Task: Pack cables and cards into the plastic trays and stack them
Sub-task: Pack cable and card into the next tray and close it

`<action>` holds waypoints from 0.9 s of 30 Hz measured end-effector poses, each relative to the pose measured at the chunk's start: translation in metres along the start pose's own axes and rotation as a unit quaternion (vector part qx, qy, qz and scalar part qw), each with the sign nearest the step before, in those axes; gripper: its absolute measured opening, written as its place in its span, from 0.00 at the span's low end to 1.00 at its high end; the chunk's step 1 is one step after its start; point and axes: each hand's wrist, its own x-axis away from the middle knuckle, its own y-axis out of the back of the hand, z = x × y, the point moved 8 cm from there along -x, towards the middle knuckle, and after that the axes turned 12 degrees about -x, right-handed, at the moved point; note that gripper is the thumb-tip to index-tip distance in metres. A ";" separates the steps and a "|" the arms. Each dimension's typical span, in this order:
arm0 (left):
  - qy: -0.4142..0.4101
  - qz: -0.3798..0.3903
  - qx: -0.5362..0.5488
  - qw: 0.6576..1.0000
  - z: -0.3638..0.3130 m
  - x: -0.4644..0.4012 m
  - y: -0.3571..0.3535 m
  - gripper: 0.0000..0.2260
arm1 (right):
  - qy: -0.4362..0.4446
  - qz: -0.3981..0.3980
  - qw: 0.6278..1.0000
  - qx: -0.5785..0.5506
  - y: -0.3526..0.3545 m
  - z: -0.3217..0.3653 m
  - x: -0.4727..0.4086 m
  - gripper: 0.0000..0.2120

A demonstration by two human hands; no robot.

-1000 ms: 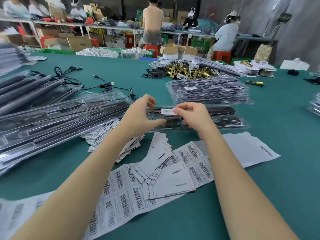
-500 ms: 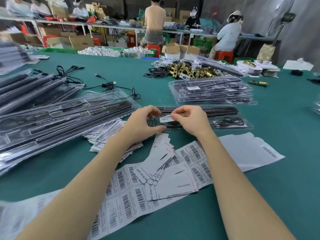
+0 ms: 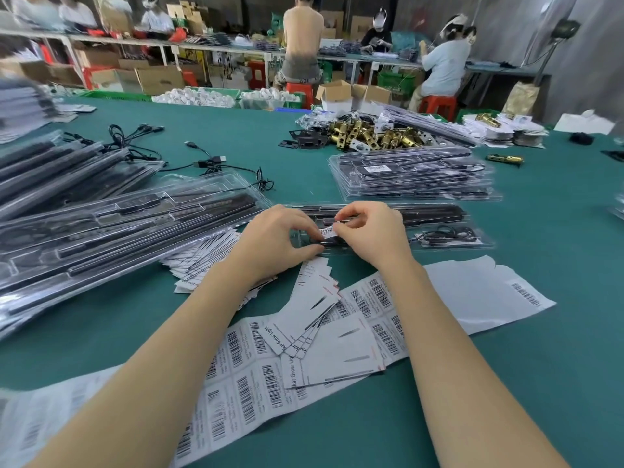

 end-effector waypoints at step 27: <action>0.311 0.160 -0.011 0.937 0.036 -0.014 0.002 0.19 | -0.040 -0.001 0.999 0.016 0.013 -0.016 0.002 0.04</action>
